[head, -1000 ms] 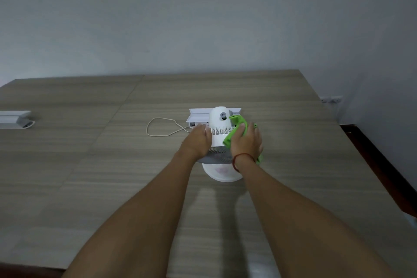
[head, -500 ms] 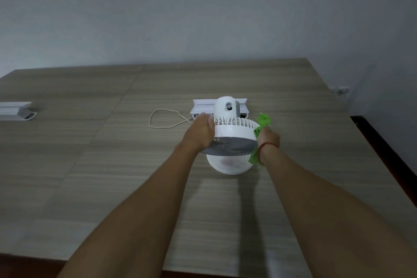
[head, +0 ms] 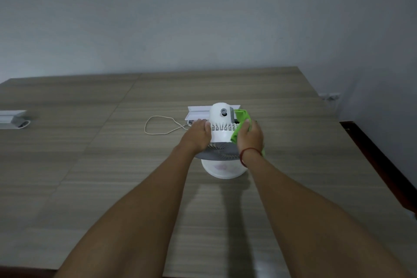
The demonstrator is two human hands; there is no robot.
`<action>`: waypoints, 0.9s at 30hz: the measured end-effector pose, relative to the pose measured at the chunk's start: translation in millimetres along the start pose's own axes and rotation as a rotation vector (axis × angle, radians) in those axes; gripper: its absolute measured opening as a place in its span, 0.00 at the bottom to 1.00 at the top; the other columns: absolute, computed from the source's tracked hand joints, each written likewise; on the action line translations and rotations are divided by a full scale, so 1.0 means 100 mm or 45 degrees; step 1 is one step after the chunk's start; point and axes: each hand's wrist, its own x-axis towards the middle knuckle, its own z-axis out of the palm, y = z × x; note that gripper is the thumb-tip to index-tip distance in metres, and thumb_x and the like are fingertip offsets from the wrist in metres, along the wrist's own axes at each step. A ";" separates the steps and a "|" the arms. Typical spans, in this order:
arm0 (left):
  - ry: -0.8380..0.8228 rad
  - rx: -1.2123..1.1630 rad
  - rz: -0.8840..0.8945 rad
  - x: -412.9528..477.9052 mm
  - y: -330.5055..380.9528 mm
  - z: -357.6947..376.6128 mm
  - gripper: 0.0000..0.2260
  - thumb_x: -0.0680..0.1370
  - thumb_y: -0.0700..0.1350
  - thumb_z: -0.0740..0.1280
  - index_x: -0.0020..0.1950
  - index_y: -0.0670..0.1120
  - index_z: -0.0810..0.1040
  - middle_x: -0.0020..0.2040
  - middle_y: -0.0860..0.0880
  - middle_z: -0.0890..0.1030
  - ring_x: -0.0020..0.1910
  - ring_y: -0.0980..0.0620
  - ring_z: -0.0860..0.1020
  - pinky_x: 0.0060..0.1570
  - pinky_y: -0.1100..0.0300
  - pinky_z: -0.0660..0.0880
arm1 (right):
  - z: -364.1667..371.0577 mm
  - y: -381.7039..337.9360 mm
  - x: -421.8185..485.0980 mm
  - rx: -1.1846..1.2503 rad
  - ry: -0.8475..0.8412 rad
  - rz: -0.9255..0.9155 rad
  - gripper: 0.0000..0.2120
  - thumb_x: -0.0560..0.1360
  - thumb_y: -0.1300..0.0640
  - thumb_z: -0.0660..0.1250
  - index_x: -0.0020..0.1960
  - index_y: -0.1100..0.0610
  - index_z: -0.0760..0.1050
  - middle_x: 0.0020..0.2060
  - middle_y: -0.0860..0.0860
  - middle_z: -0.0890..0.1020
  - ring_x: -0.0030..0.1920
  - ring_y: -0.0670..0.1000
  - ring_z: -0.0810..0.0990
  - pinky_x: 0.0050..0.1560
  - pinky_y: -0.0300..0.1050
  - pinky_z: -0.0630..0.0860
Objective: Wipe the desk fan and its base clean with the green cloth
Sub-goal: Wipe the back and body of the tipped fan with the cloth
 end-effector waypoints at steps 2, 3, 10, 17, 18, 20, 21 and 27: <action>0.011 0.018 -0.023 0.03 -0.04 0.00 0.17 0.83 0.43 0.48 0.49 0.34 0.72 0.52 0.34 0.76 0.53 0.40 0.73 0.53 0.52 0.67 | -0.03 0.04 0.07 0.111 -0.047 0.172 0.21 0.81 0.53 0.50 0.62 0.64 0.74 0.62 0.63 0.77 0.61 0.62 0.76 0.61 0.51 0.70; 0.014 0.020 -0.029 0.04 -0.06 -0.01 0.17 0.83 0.43 0.48 0.49 0.34 0.72 0.52 0.35 0.76 0.53 0.40 0.73 0.53 0.52 0.67 | -0.03 0.08 0.10 0.176 -0.058 0.276 0.20 0.81 0.54 0.50 0.61 0.65 0.74 0.61 0.64 0.78 0.59 0.62 0.76 0.58 0.49 0.71; 0.020 0.044 0.032 0.06 -0.11 -0.04 0.14 0.83 0.44 0.49 0.43 0.41 0.68 0.44 0.43 0.71 0.46 0.47 0.69 0.51 0.53 0.68 | 0.02 0.55 0.29 0.636 -0.299 0.889 0.17 0.71 0.45 0.64 0.49 0.56 0.80 0.40 0.53 0.80 0.35 0.53 0.76 0.40 0.45 0.73; 0.009 0.017 -0.030 0.06 -0.10 -0.07 0.15 0.83 0.44 0.48 0.46 0.40 0.70 0.51 0.36 0.76 0.54 0.41 0.73 0.52 0.53 0.67 | -0.02 0.20 0.15 0.427 -0.004 0.498 0.17 0.80 0.55 0.53 0.51 0.64 0.77 0.46 0.60 0.77 0.46 0.55 0.74 0.46 0.46 0.68; -0.005 0.014 -0.052 0.07 -0.09 -0.07 0.16 0.83 0.44 0.47 0.48 0.38 0.72 0.53 0.35 0.76 0.55 0.40 0.73 0.53 0.53 0.67 | -0.03 0.11 0.10 0.375 0.025 0.370 0.18 0.81 0.55 0.52 0.49 0.64 0.76 0.45 0.62 0.78 0.46 0.56 0.75 0.46 0.47 0.68; -0.015 -0.011 -0.093 0.07 -0.04 -0.09 0.18 0.83 0.43 0.47 0.52 0.36 0.73 0.56 0.35 0.77 0.57 0.40 0.73 0.55 0.53 0.67 | -0.04 -0.02 -0.01 0.286 0.038 0.171 0.19 0.82 0.55 0.51 0.49 0.66 0.76 0.44 0.63 0.79 0.46 0.59 0.77 0.45 0.47 0.69; -0.013 -0.031 -0.109 0.06 -0.02 -0.10 0.18 0.83 0.43 0.47 0.53 0.35 0.73 0.57 0.34 0.76 0.58 0.39 0.73 0.55 0.53 0.67 | -0.03 -0.08 -0.07 0.246 0.035 0.067 0.20 0.82 0.54 0.51 0.50 0.66 0.76 0.44 0.62 0.79 0.46 0.59 0.77 0.44 0.47 0.68; -0.024 -0.307 -0.180 -0.04 0.07 -0.17 0.17 0.82 0.42 0.49 0.47 0.36 0.75 0.57 0.32 0.78 0.50 0.45 0.74 0.49 0.54 0.67 | 0.11 -0.30 -0.39 -0.240 -0.284 -0.485 0.23 0.81 0.50 0.47 0.67 0.56 0.72 0.73 0.53 0.68 0.76 0.52 0.60 0.74 0.53 0.55</action>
